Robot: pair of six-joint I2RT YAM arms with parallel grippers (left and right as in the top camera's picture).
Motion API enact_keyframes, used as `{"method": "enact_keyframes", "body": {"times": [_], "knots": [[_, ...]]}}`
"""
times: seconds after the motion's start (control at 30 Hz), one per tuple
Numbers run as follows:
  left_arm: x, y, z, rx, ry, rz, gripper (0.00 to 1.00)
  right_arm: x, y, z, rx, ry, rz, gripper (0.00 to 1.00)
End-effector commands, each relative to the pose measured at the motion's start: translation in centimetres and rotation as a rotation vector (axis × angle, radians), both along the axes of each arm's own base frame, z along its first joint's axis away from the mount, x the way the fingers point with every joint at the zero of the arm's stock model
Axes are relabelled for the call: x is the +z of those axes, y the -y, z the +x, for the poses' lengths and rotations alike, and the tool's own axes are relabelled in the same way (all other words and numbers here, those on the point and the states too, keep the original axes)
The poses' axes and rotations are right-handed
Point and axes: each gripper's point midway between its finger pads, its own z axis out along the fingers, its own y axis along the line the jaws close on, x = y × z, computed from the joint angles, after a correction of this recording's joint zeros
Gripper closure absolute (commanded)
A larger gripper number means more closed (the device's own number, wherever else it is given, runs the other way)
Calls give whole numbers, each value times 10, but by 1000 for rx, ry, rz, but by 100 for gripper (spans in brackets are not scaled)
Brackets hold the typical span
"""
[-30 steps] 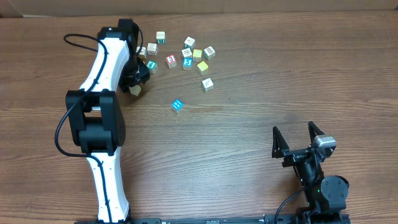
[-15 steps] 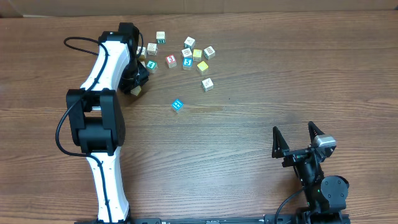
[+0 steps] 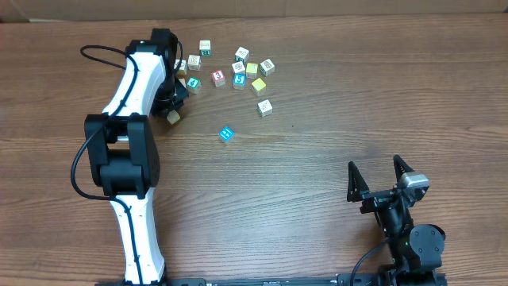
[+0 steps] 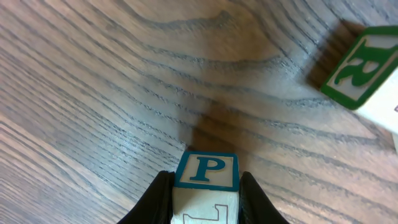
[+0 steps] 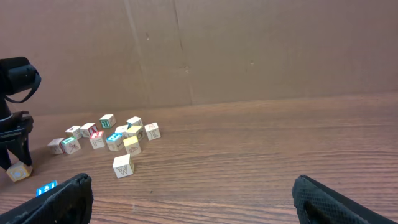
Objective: Form a circle
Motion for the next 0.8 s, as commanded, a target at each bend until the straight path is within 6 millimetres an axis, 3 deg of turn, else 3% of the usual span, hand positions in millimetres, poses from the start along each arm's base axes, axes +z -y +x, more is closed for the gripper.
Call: {"method": "enact_keyframes", "body": {"times": [0.0,0.13,0.23,0.47,0.63,0.77], "knots": [[5,13,-5,-77,-18,-88,86,-1,1,0,-6,5,0,0],[35,19,-5,-128,30,-119,85,-1,1,0,-6,5,0,0],[72,21,-9,-164,84,-128,83,-1,1,0,-6,5,0,0],[149,35,-52,-298,124,-165,84,-1,1,0,-6,5,0,0],[177,43,-89,-404,81,-164,84,-1,1,0,-6,5,0,0],[181,41,-120,-470,-32,-122,83,-1,1,0,-6,5,0,0]]}}
